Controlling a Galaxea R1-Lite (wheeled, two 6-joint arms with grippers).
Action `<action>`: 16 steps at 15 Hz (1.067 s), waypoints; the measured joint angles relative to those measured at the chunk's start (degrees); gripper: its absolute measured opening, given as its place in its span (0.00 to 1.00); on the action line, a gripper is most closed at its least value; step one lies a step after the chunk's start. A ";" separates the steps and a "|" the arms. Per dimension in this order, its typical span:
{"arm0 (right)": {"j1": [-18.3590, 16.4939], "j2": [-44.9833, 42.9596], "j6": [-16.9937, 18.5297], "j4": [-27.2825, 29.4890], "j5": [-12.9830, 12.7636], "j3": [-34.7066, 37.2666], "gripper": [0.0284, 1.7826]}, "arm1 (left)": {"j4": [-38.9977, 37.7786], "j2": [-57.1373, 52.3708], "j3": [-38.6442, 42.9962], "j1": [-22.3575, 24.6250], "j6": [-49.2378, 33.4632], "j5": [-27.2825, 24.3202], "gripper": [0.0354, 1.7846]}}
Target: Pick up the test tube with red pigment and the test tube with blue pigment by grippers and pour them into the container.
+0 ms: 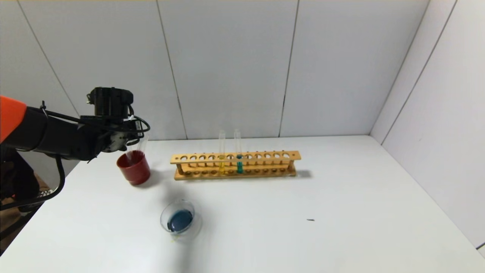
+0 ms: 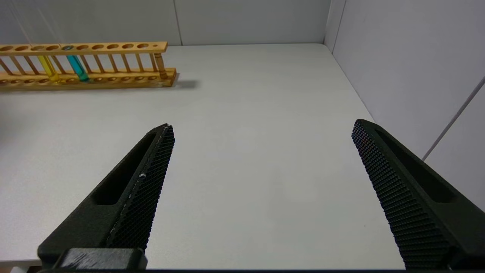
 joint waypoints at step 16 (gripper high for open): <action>0.00 0.00 -0.02 0.02 -0.02 0.00 0.96 | 0.01 -4.86 4.39 0.74 2.04 -1.90 0.91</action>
